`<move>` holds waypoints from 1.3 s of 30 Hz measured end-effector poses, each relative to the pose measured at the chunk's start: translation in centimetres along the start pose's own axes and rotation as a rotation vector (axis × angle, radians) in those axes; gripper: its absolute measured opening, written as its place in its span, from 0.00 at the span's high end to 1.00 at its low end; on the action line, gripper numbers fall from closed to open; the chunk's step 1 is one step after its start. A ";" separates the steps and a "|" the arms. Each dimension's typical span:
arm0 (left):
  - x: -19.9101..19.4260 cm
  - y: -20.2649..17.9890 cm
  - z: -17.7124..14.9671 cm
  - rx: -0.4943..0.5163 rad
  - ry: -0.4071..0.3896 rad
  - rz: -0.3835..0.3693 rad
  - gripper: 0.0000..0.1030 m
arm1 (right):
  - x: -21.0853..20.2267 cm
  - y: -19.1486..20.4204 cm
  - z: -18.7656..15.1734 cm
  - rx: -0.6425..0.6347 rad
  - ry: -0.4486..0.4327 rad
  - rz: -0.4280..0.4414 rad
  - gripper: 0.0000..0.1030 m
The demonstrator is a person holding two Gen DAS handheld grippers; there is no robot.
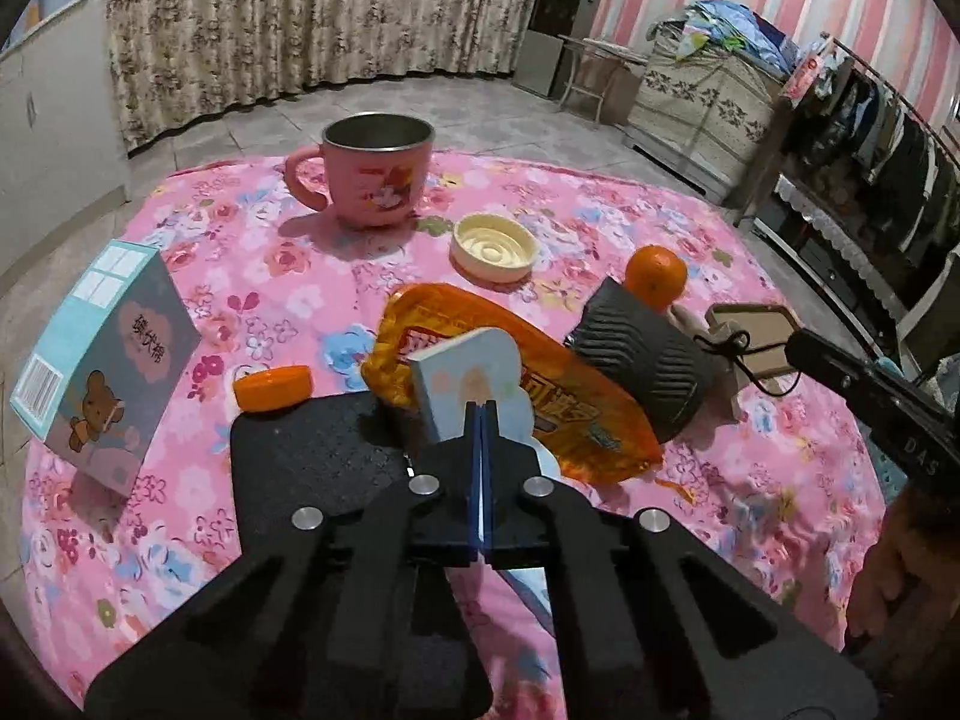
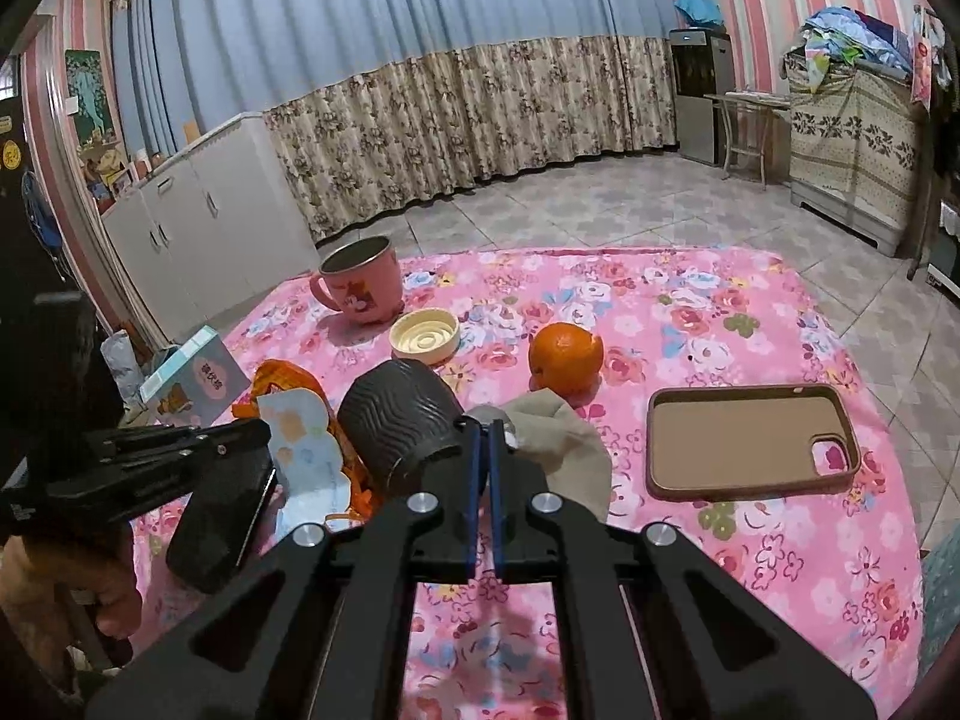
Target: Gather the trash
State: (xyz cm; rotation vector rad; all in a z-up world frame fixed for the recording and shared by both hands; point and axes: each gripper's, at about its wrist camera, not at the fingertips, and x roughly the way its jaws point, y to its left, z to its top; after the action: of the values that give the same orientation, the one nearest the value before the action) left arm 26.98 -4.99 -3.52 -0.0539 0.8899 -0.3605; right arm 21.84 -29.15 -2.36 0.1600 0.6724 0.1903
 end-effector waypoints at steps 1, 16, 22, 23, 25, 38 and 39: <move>0.0 0.0 0.0 -0.002 0.001 -0.008 1.00 | 0.0 0.0 0.1 0.001 0.001 0.002 0.97; 0.8 1.1 0.9 -0.030 -0.020 0.090 0.59 | 0.1 0.1 0.0 0.000 0.011 0.013 0.97; -0.9 0.9 1.0 -0.033 -0.069 0.079 0.60 | 0.3 0.3 -0.2 -0.007 0.016 0.016 0.97; -0.6 1.0 1.0 -0.034 -0.064 0.076 0.60 | 0.3 0.3 -0.2 -0.008 0.017 0.016 0.97; 0.2 0.9 1.2 -0.018 -0.046 0.087 0.60 | 0.4 0.3 -0.1 -0.005 0.018 0.018 0.97; 2.5 0.2 1.4 0.005 -0.003 0.017 0.86 | 1.0 0.1 -0.3 0.005 0.031 0.022 0.97; 2.3 -0.1 1.4 0.013 -0.008 0.012 0.87 | 1.0 0.1 -0.3 0.006 0.030 0.021 0.97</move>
State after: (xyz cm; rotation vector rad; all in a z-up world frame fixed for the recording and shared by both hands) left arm 29.36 -5.96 -4.39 -0.0380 0.8797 -0.3550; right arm 22.37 -28.81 -3.17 0.1702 0.7011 0.2117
